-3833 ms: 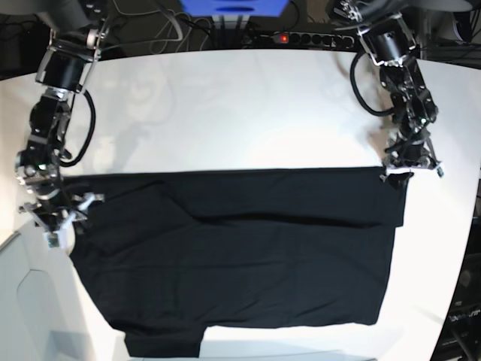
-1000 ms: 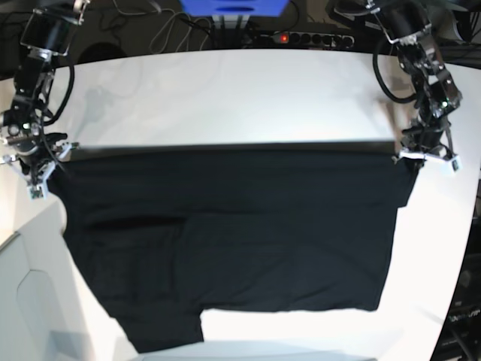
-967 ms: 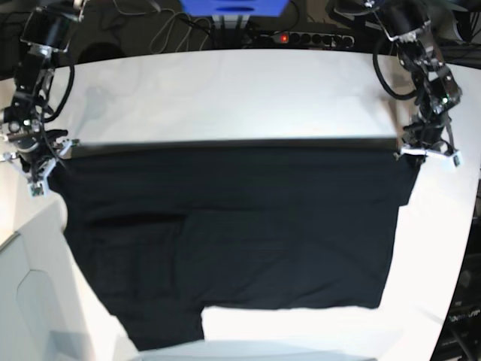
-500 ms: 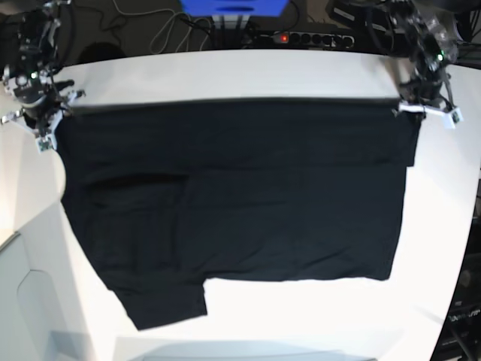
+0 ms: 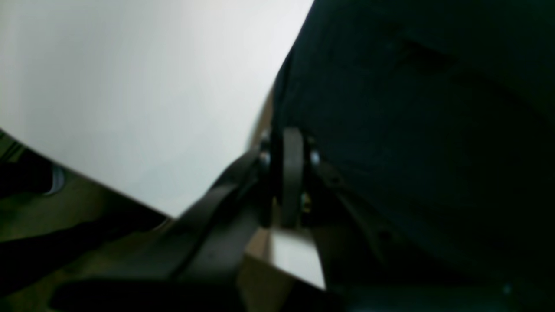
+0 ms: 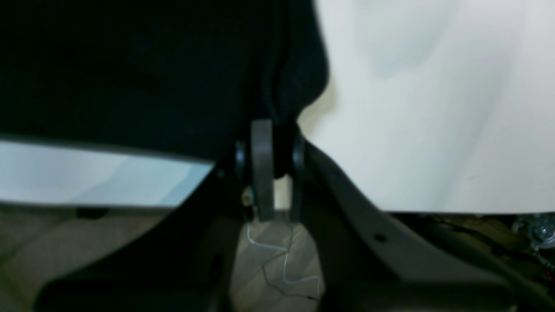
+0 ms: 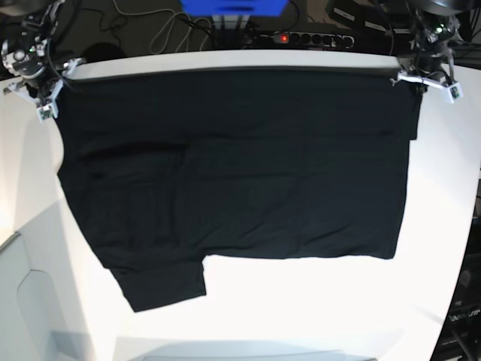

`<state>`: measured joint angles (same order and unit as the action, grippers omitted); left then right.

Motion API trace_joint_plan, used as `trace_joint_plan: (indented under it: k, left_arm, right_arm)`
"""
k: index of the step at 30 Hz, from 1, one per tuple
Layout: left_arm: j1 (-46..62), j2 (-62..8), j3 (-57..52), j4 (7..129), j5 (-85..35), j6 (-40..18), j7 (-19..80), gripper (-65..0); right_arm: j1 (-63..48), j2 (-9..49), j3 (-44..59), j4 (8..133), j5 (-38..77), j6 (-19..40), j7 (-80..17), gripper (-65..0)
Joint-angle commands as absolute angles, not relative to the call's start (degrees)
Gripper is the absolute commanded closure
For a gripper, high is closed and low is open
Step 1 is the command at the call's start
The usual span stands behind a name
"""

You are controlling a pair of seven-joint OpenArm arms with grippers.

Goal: Fold the T-shirt properly
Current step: 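Drag the folded shirt back toward the robot with both grippers, then open both grippers and release the shirt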

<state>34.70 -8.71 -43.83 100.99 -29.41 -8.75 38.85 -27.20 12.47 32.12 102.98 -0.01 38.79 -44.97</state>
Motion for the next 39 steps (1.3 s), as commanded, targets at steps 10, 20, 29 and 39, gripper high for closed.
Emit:
trace_joint_plan:
  k: [10, 20, 29, 39]
  left_arm:
    - [35.6, -9.5, -44.4, 101.5, -29.4, -8.5, 38.3, 0.0]
    - [36.0, -9.5, -44.4, 101.9, -29.4, -8.5, 38.5, -0.1]
    - [34.6, -9.4, -49.6, 102.6, -29.6, -8.5, 46.2, -30.8]
    - [31.6, -8.0, -59.0, 110.1, -36.1, -8.5, 46.5, -40.9]
  right_arm:
    - [-28.1, 12.5, 32.8, 106.5, 0.0, 40.0, -44.3, 0.0]
    - [-28.9, 12.5, 32.7, 108.0, 0.0, 40.0, -44.7, 0.0]
    - [-30.5, 12.4, 32.9, 111.9, 0.0, 40.0, -44.7, -21.7]
    - [-25.5, 10.0, 36.5, 114.4, 0.0, 40.0, -44.4, -29.2]
